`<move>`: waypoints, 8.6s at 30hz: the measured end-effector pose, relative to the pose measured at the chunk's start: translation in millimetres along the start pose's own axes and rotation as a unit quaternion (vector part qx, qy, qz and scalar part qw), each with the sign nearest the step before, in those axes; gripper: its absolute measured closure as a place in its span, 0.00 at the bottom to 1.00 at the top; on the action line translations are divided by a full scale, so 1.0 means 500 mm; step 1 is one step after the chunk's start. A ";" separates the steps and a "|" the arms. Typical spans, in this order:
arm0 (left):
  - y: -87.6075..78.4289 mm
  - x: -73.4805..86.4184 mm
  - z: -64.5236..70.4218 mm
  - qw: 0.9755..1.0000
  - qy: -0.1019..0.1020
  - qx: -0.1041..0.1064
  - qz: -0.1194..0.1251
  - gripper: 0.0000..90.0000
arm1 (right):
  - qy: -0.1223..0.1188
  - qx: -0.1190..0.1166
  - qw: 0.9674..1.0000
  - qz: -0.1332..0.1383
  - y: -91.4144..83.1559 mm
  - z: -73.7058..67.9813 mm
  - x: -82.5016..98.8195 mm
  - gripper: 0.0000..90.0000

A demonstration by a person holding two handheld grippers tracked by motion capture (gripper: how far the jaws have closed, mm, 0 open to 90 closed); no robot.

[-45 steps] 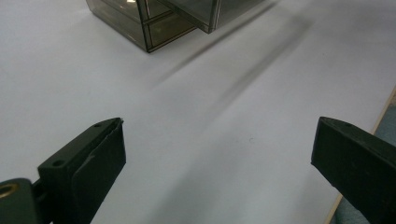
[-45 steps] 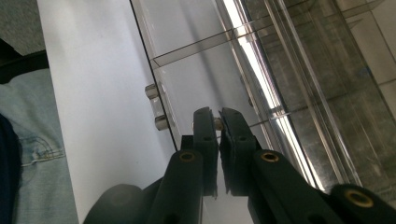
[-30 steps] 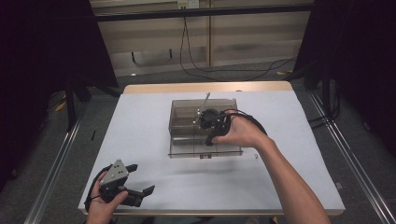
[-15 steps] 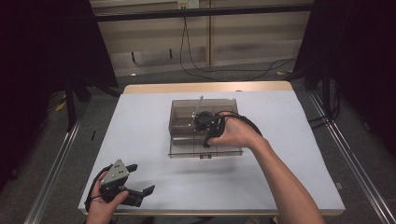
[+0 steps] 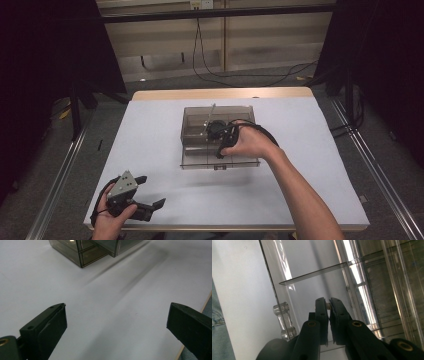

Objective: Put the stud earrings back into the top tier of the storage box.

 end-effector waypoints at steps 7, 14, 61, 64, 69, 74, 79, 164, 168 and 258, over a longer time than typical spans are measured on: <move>0.000 0.000 0.000 1.000 0.001 0.000 -0.001 0.03 | 0.004 -0.001 1.000 -0.003 0.001 -0.001 0.000 0.94; 0.000 0.000 0.000 1.000 0.002 0.000 -0.003 0.03 | 0.012 -0.004 1.000 0.005 -0.004 0.001 0.005 0.91; 0.004 -0.002 0.004 1.000 0.007 0.005 0.001 0.03 | 0.117 0.006 0.975 0.190 -0.149 0.031 0.242 0.80; 0.004 -0.002 0.004 1.000 0.006 0.004 0.000 0.03 | 0.130 0.012 0.973 0.192 -0.154 0.036 0.264 0.80; 0.005 -0.002 0.006 1.000 0.007 0.005 -0.002 0.03 | 0.140 0.017 0.972 0.188 -0.147 0.041 0.293 0.80; 0.004 -0.002 0.005 1.000 0.008 0.004 -0.003 0.03 | 0.167 0.029 0.972 0.163 -0.125 0.055 0.334 0.78; 0.004 -0.002 0.004 1.000 0.010 0.004 -0.004 0.03 | 0.182 0.026 0.974 0.135 -0.095 0.063 0.358 0.79; 0.008 0.000 0.006 1.000 0.013 0.005 -0.006 0.04 | 0.193 0.011 0.981 -0.016 0.031 0.087 0.380 0.94; 0.008 0.000 0.005 1.000 0.014 0.006 -0.007 0.03 | 0.191 0.010 0.982 -0.014 0.031 0.089 0.381 0.95; 0.009 0.000 0.007 1.000 0.012 0.004 -0.009 0.03 | 0.094 0.009 0.973 0.209 -0.192 0.028 0.241 0.96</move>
Point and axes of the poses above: each handheld gripper's, and its own axes: y roughly forward along the jaws, x roughly out of its underside, z roughly to its right, the point moved 4 cm from there along y, roughly forward along the jaws, and after that the axes turned 1 degree about -x, right-handed, at the moved point
